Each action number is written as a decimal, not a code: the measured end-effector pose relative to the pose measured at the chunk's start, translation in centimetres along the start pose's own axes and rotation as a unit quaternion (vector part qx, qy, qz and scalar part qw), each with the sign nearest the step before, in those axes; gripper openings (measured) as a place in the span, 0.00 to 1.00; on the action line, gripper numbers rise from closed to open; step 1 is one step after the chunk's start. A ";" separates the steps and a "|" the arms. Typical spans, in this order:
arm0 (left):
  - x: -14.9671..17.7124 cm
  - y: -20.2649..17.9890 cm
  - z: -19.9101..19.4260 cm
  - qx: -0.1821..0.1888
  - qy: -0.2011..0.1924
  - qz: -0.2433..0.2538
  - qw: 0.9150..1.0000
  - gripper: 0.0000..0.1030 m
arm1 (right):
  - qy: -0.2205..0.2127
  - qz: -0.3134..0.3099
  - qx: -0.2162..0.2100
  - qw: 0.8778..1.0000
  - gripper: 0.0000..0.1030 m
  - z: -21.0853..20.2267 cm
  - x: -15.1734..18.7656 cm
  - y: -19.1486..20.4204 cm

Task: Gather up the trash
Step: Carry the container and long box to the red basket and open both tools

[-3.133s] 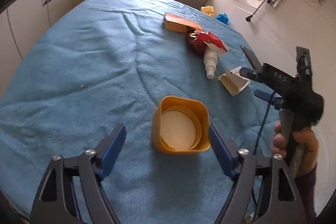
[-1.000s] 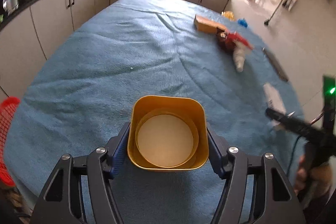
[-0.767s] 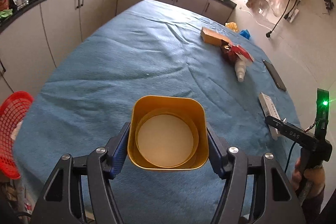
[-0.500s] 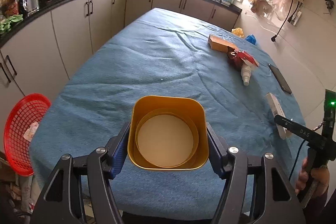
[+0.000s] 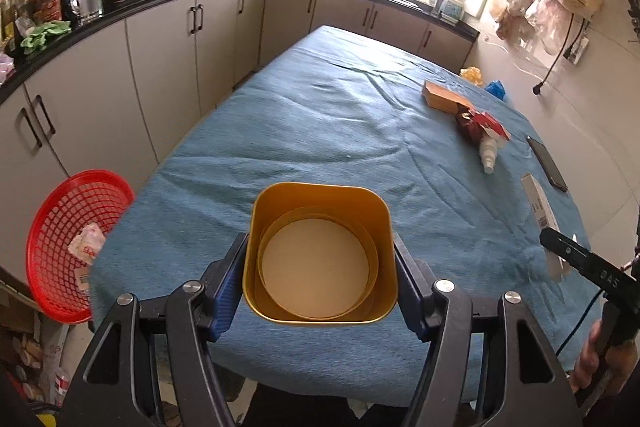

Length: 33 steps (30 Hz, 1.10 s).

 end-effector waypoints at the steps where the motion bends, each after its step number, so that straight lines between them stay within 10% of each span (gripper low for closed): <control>1: 0.0 0.3 -0.1 -0.002 -0.002 -0.002 1.000 0.63 | 0.000 -0.005 -0.003 1.000 0.54 0.0 0.0 0.3; 21: 1.0 13.5 -2.1 -0.065 -0.024 -0.132 0.989 0.63 | 0.032 -0.103 -0.082 0.991 0.54 3.3 -1.0 11.3; 33: 2.0 23.4 -1.8 -0.081 -0.027 -0.229 0.970 0.63 | 0.082 -0.164 -0.198 0.963 0.55 9.1 -3.6 24.1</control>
Point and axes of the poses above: each gripper's, at about its wrist camera, not at the fingertips, and z roughly the way its jaws point, y to its left, x to its underside, the point moved 1 cm from there along z, roughly the way its jaws point, and after that the axes turned 11 degrees about y, right-handed, at the moved point
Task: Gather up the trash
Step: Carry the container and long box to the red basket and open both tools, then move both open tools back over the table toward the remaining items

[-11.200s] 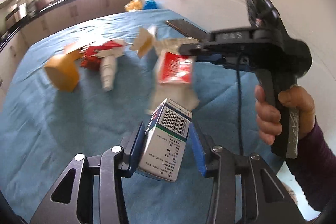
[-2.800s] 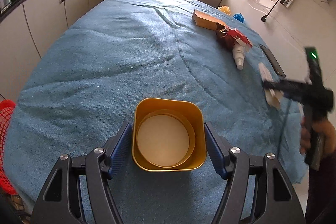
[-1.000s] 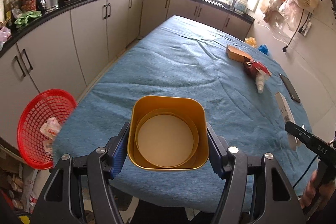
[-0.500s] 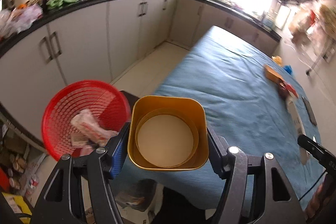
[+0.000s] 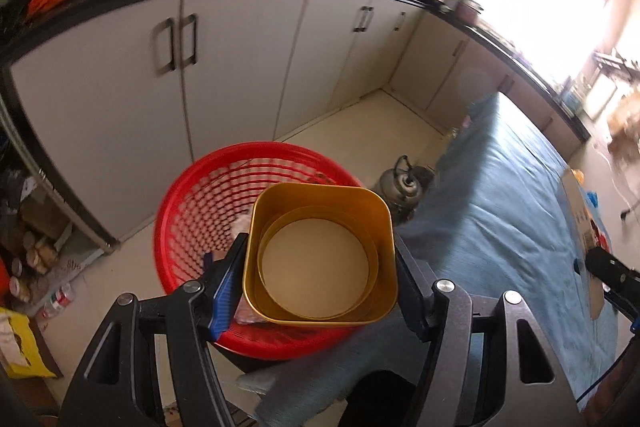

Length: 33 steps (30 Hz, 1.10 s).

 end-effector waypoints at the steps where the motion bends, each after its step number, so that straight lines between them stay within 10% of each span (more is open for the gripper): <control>1: -0.1 0.5 0.2 0.001 0.000 -0.005 1.000 0.63 | 0.007 -0.006 -0.016 1.000 0.55 1.3 -0.9 1.0; 18: -1.0 4.3 1.6 0.023 0.020 -0.026 0.999 0.64 | 0.115 -0.027 -0.124 0.985 0.61 16.1 -6.0 8.2; 33: -0.5 1.4 -0.6 -0.042 -0.015 0.010 0.999 0.71 | 0.064 -0.015 -0.101 0.993 0.69 10.6 -5.0 5.1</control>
Point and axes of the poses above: each gripper's, at about its wrist camera, not at the fingertips, and z roughly the way its jaws point, y to its left, x to its underside, the point moved 1 cm from there along z, roughly the way its jaws point, and after that the axes turned 11 degrees about y, right-handed, at the moved point
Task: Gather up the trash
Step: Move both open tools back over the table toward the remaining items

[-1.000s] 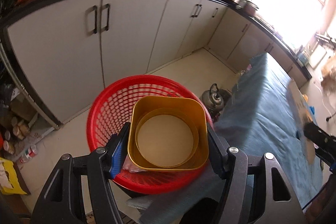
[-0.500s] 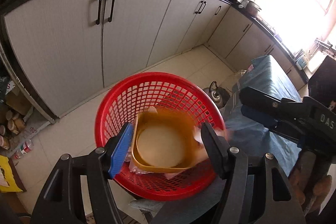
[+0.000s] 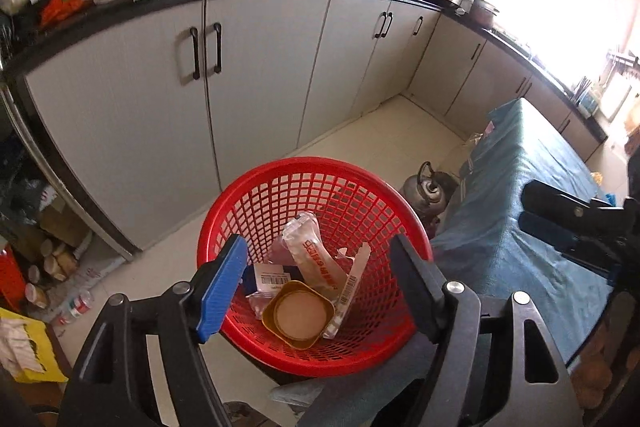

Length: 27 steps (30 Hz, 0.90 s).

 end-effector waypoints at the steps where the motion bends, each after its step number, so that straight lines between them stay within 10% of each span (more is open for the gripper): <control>1: 0.1 -0.3 -0.3 -0.006 -0.004 0.004 1.000 0.71 | -0.004 0.001 0.003 1.000 0.69 -0.5 0.3 -0.2; 27: 4.3 -12.6 -5.2 -0.030 -0.037 0.139 0.989 0.75 | -0.105 0.088 0.059 0.989 0.76 -14.6 10.2 -10.0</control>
Point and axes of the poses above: each gripper's, at about its wrist camera, not at the fingertips, and z roughly the way its jaws point, y to its left, x to its underside, the point moved 1 cm from there along z, roughly the way its jaws point, and after that the axes turned 11 degrees about y, right-handed, at the moved point
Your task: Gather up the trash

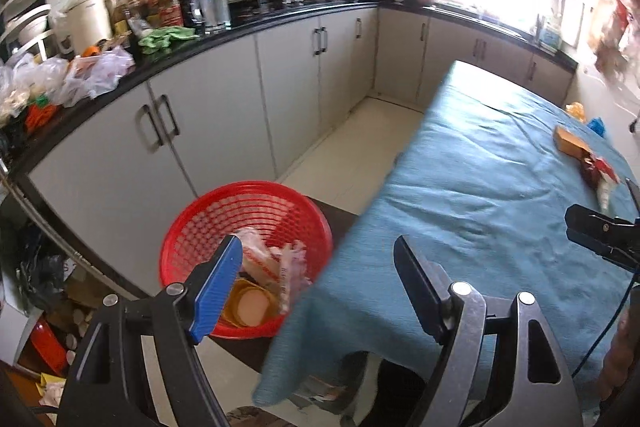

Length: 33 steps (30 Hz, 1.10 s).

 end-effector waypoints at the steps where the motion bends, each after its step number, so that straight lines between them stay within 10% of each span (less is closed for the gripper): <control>1: -0.1 -0.3 0.0 0.004 0.002 0.003 1.000 0.75 | -0.005 0.009 0.005 1.000 0.77 -0.8 0.3 -1.0; 13: -0.1 -8.4 0.7 0.063 0.024 0.074 0.995 0.75 | -0.076 0.095 0.090 0.989 0.82 -10.5 1.0 -12.3; 22: -0.1 -12.6 1.2 0.100 0.049 0.109 0.988 0.75 | -0.181 0.127 0.189 0.957 0.89 -16.4 -5.1 -19.4; 29: -0.8 -13.1 0.7 0.079 0.038 0.117 0.989 0.75 | -0.143 0.136 0.148 0.969 0.88 -13.2 -9.5 -23.1; 33: -2.0 -13.2 1.1 0.093 0.046 0.103 0.989 0.75 | -0.080 0.081 0.037 0.993 0.87 -10.5 -9.0 -21.1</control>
Point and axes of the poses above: each gripper's, at about its wrist camera, not at the fingertips, and z roughly the way its jaws point, y to its left, x to its underside, the point moved 1 cm from there along z, roughly the way its jaws point, and after that the axes turned 11 degrees about y, right-handed, at the moved point
